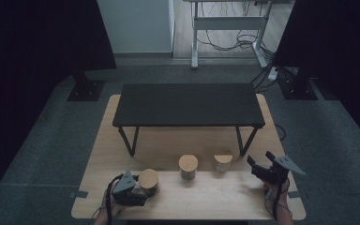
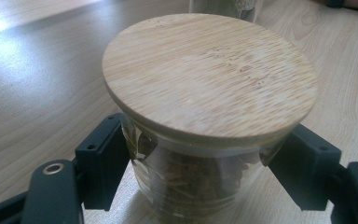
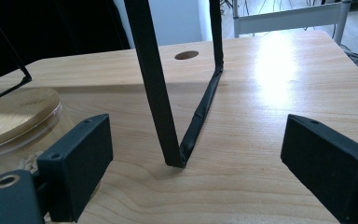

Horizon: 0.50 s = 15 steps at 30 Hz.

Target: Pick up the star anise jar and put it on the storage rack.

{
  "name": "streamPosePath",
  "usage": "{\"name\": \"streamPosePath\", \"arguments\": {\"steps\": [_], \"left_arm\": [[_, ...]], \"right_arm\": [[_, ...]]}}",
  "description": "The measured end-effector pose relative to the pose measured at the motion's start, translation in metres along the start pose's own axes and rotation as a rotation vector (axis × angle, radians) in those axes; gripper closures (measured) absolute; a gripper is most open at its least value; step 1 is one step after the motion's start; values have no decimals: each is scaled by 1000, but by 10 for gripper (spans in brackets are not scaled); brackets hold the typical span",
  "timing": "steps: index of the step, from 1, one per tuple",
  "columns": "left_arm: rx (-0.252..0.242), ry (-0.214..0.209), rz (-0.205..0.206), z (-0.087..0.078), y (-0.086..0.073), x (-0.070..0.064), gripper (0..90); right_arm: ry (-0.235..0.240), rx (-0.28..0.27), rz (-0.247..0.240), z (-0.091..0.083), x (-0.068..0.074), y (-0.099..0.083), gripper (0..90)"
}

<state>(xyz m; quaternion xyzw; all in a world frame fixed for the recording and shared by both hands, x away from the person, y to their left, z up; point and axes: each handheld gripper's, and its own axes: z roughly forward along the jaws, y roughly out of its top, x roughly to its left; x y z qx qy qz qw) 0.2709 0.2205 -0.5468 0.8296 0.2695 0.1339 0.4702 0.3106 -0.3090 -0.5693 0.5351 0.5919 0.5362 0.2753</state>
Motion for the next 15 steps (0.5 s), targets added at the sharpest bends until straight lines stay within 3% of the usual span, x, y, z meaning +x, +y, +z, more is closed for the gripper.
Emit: {"name": "streamPosePath", "arguments": {"steps": [15], "left_arm": [[-8,1,7,-1,0,0,253]], "right_arm": [[-1,-2,5,0,-1,0,85]]}}
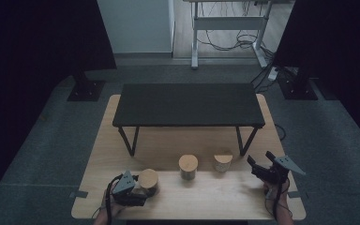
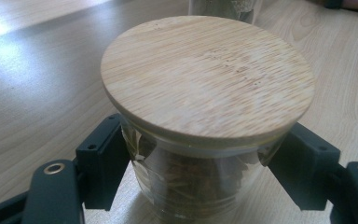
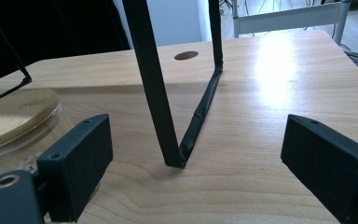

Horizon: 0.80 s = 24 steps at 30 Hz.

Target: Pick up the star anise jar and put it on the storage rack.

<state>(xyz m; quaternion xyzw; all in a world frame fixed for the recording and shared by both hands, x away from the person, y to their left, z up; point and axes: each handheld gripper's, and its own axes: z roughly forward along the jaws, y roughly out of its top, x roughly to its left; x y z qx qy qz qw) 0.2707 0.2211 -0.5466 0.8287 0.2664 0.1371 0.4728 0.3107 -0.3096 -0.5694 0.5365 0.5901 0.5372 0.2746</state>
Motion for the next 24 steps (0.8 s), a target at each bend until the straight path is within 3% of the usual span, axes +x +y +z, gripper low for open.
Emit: {"name": "streamPosePath", "arguments": {"steps": [24], "left_arm": [[-72,-7,-12,-15,9,0,253]], "right_arm": [[-4,-5,4,0,0,0,80]]}}
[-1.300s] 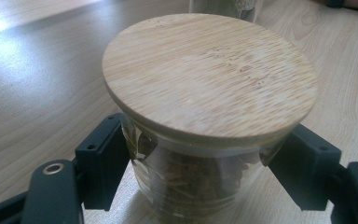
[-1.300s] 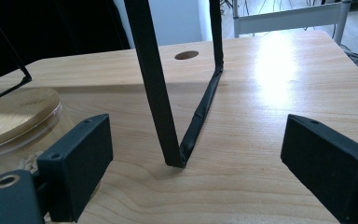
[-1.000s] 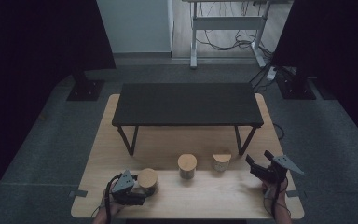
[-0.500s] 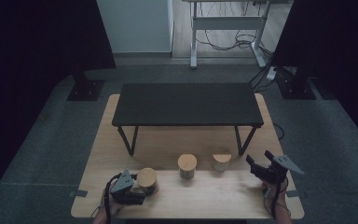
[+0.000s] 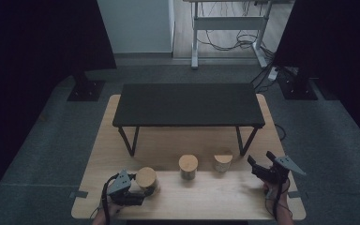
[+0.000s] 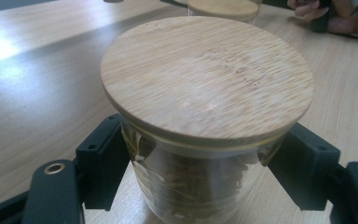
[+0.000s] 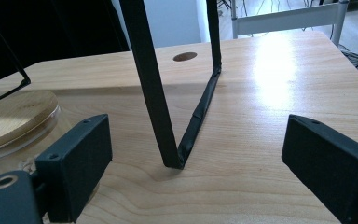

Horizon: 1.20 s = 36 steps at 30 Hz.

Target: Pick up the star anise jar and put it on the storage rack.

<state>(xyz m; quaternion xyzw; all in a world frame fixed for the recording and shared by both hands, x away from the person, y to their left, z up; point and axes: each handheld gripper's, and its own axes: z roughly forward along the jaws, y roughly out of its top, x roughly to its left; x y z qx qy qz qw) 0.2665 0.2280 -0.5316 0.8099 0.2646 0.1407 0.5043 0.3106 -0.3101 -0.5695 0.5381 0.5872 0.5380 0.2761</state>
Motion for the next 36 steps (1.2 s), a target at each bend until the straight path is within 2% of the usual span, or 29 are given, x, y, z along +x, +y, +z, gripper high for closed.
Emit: {"name": "streamPosePath", "arguments": {"steps": [12,29,36], "left_arm": [[-63,5,-19,-14,6,3,254],[-81,5,-19,-17,9,3,254],[-96,11,-36,-20,11,6,253]], "right_arm": [[2,1,1,0,0,0,80],[1,1,0,0,0,0,80],[0,1,1,0,0,0,80]]}}
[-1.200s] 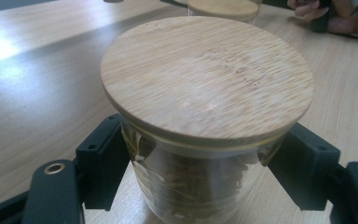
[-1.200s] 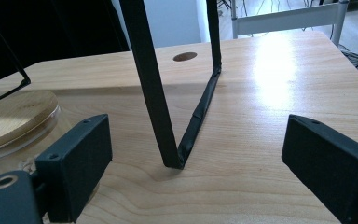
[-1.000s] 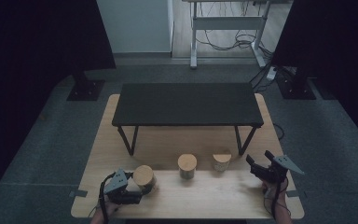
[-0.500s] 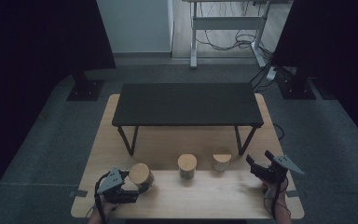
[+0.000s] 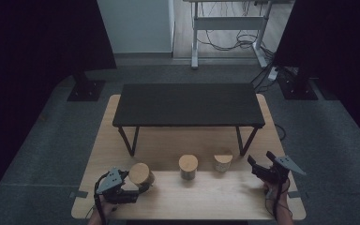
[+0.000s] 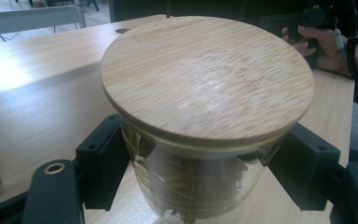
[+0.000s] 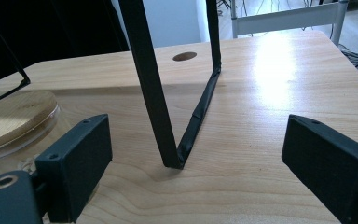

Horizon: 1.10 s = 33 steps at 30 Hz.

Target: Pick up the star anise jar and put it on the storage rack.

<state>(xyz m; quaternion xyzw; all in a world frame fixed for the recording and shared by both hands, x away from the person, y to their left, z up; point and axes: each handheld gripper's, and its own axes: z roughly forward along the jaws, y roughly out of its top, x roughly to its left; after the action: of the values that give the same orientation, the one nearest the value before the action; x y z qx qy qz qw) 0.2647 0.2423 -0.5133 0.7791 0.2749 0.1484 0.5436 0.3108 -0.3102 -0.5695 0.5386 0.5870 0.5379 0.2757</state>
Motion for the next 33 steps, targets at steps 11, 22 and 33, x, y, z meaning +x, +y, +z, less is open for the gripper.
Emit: {"name": "streamPosePath", "arguments": {"steps": [11,22,33], "left_arm": [[-8,7,6,-3,4,-1,253],[-14,25,-4,-3,7,1,253],[-25,16,-8,-3,10,1,253]], "right_arm": [[-8,-5,2,-1,0,0,70],[-5,-2,12,0,-1,0,70],[-4,2,12,0,-1,0,71]]}}
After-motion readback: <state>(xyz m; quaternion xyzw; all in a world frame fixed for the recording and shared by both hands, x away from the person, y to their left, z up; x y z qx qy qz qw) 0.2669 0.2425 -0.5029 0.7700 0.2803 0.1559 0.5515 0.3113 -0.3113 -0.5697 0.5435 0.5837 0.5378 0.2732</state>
